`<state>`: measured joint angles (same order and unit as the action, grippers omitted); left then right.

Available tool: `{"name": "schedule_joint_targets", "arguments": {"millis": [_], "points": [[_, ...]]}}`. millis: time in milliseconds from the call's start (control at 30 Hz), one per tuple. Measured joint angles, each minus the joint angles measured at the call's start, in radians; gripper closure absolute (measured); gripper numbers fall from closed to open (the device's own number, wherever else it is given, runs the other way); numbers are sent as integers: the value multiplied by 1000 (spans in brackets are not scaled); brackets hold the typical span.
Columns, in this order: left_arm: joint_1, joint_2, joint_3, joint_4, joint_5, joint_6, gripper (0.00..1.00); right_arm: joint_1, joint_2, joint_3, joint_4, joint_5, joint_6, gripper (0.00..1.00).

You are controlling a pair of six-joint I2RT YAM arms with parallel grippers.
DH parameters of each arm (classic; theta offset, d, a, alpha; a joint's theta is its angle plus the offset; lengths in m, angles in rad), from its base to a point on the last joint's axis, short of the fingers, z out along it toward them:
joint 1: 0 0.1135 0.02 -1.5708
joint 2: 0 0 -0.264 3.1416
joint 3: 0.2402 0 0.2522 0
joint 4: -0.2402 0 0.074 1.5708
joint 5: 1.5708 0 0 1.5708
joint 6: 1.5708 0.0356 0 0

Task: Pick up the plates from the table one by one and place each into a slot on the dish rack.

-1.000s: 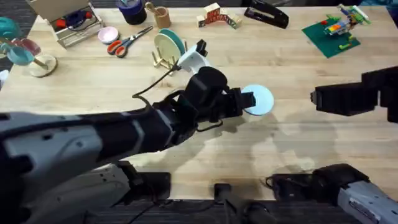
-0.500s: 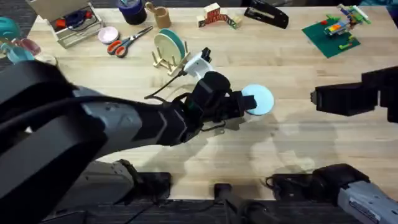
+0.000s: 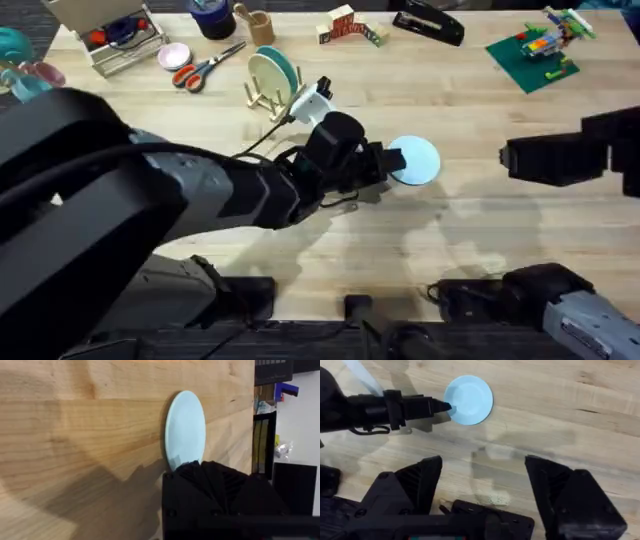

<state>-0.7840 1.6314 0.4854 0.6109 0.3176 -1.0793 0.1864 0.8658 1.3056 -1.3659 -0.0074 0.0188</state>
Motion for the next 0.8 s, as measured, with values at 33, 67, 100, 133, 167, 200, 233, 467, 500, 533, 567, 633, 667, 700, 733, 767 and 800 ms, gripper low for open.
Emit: {"name": "schedule_joint_targets", "arguments": {"millis": [33, 67, 100, 133, 167, 200, 233, 467, 500, 533, 567, 633, 667, 700, 733, 767, 800], "points": [[1, 0, 0, 0, 0, -2, 959, 0, 0, 0, 0, 0, 0, 6], [2, 0, 0, 0, 0, -2, 959, 0, 0, 0, 0, 0, 0, 6], [2, 0, 0, 0, 0, -2, 959, 0, 0, 0, 0, 0, 0, 6], [2, 0, 0, 0, 0, -2, 959, 0, 0, 0, 0, 0, 0, 6], [2, 0, 1, 0, 0, -2, 960, 0, 0, 0, 0, 0, 0, 6], [2, 3, 3, 1, 0, -3, 961, 0, 0, 0, 0, 0, 0, 6], [2, 10, 9, 3, 0, -3, 961, 0, 0, 0, 0, 0, 0, 6], [2, 89, 67, 3, 5, -8, 961, 0, 0, 0, 0, 0, 0, 5], [3, 91, 70, 2, 5, -9, 961, 0, 0, 0, 0, 0, 0, 5], [8, 91, 71, -1, 6, -10, 961, 0, 0, 0, 0, 0, 0, 5], [10, 91, 71, -2, 7, -10, 961, 0, 0, 0, 0, 0, 0, 5], [13, 93, 71, -9, 8, -14, 961, 0, 0, 0, 0, 0, 0, 6], [14, 100, 72, -8, 8, -18, 960, 0, 0, 0, 0, 0, 0, 6], [16, 109, 73, -5, 9, -25, 960, 0, 0, 0, 0, 0, 0, 6], [16, 116, 76, 0, 12, -29, 960, 0, 0, 0, 0, 0, 0, 6], [16, 125, 81, 0, 13, -30, 960, 0, 0, 0, 0, 0, 0, 5], [16, 133, 85, 2, 15, -34, 960, 0, 0, 0, 0, 0, 0, 5]]}}
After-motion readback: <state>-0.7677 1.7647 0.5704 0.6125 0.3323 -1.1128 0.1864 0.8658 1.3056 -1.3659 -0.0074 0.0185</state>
